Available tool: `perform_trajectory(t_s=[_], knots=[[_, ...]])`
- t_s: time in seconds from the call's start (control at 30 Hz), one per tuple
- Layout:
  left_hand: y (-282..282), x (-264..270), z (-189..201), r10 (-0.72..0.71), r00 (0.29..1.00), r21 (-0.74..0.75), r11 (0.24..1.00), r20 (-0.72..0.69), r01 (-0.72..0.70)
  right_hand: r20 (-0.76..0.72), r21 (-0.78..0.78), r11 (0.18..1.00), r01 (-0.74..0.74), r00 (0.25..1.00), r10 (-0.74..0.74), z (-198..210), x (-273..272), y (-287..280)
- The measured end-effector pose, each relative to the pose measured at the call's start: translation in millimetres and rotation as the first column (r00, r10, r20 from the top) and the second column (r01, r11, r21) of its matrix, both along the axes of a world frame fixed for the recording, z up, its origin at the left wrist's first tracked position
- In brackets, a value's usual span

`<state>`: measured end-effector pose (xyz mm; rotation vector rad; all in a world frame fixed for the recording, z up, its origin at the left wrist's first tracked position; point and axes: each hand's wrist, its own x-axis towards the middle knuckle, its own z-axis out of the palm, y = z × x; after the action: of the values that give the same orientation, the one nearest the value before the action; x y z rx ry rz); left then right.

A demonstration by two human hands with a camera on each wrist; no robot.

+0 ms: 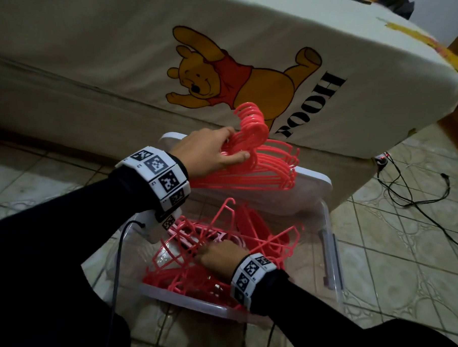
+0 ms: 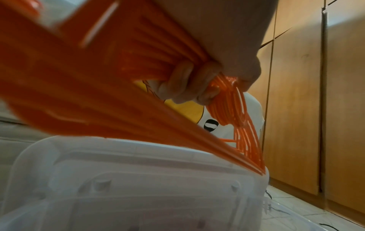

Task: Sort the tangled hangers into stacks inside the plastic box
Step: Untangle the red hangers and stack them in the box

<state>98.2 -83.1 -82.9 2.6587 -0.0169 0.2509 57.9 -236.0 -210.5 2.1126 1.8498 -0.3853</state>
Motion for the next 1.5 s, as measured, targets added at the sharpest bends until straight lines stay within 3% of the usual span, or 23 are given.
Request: perform_trajectory(t_s=[0.13,0.27,0.33,0.43,0.53,0.6,0.67,0.77,1.13,1.37,1.5], knots=[[-1,-1,1,-0.018,1.0,-0.008,1.0,-0.003,0.018,0.128,-0.137,0.981,-0.135,0.98,0.152,-24,-5,7],[-1,0,3,-0.043,0.999,-0.011,0.999,-0.018,0.043,0.139,-0.246,0.964,-0.1,0.981,0.138,-37,-13,12],[-1,0,3,-0.052,0.999,-0.008,0.999,-0.015,0.052,0.22,-0.108,0.994,-0.009,0.975,0.033,-33,-11,16],[0,-1,3,-0.059,0.998,-0.006,0.998,-0.023,0.059,0.043,-0.008,0.997,0.074,0.996,-0.073,-31,-6,23],[1,-1,2,-0.059,0.998,-0.008,0.998,-0.026,0.059,0.103,0.083,0.991,0.108,0.988,-0.116,-34,-1,23],[2,-1,1,-0.047,0.999,-0.005,0.999,-0.011,0.047,0.076,0.097,0.987,0.126,0.988,-0.134,-28,2,20],[4,-1,1,-0.016,1.0,0.003,1.0,0.009,0.016,0.178,0.125,0.989,0.073,0.979,-0.095,-13,7,19],[6,-1,3,0.001,1.0,-0.015,1.0,0.011,-0.001,0.166,0.062,0.993,0.096,0.98,-0.105,3,18,11],[14,-1,12,0.037,0.999,-0.07,0.997,0.008,-0.036,0.104,0.241,0.919,0.311,0.934,-0.343,55,43,-26],[16,-2,13,0.102,0.991,-0.116,0.989,0.085,-0.092,-0.108,0.436,0.713,0.548,0.819,-0.564,84,49,-60],[18,-4,18,0.182,0.973,-0.165,0.973,0.139,-0.159,-0.446,0.475,0.436,0.764,0.636,-0.63,89,55,-64]])
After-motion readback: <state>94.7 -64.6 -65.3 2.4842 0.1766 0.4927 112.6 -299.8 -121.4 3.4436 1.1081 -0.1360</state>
